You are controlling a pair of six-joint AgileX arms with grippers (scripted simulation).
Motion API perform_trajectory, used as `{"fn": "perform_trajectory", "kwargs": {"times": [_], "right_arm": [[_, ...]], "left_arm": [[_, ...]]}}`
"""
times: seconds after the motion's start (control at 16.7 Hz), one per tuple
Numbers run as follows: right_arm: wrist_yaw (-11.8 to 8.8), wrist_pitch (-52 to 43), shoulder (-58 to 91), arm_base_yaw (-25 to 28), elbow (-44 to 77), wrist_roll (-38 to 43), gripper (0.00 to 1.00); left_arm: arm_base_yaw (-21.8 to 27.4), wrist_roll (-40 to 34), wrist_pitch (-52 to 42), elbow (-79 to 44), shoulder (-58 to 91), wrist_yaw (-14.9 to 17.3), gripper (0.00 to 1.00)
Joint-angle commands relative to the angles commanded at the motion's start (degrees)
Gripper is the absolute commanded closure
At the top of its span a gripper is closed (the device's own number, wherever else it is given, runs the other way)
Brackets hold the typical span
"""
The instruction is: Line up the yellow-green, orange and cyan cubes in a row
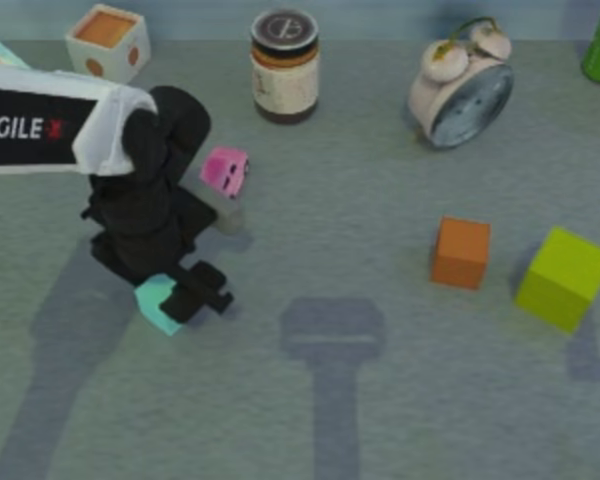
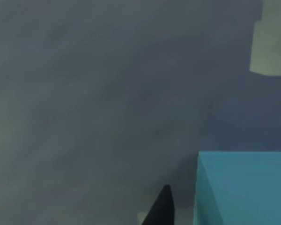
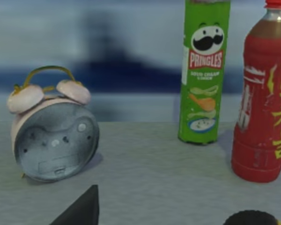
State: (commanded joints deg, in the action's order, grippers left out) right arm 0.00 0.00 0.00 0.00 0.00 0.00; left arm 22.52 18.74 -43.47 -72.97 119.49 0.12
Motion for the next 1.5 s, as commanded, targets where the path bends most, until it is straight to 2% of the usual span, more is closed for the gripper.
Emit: {"fn": "perform_trajectory", "kwargs": {"times": [0.06, 0.12, 0.66, 1.14, 1.5], "right_arm": [[0.00, 0.00, 0.00, 0.00, 0.00, 0.00, 0.00], [0.00, 0.00, 0.00, 0.00, 0.00, 0.00, 0.00], [0.00, 0.00, 0.00, 0.00, 0.00, 0.00, 0.00], [0.00, 0.00, 0.00, 0.00, 0.00, 0.00, 0.00], [0.00, 0.00, 0.00, 0.00, 0.00, 0.00, 0.00]], "left_arm": [[0.00, 0.00, 0.00, 0.00, 0.00, 0.00, 0.98], [0.00, 0.00, 0.00, 0.00, 0.00, 0.00, 1.00], [-0.02, -0.30, -1.21, -0.92, -2.14, 0.59, 1.00], [-1.01, -0.47, -14.91, -8.92, -7.52, 0.55, 1.00], [-0.29, -1.13, -15.64, -9.89, -7.31, 0.49, 1.00]]}}
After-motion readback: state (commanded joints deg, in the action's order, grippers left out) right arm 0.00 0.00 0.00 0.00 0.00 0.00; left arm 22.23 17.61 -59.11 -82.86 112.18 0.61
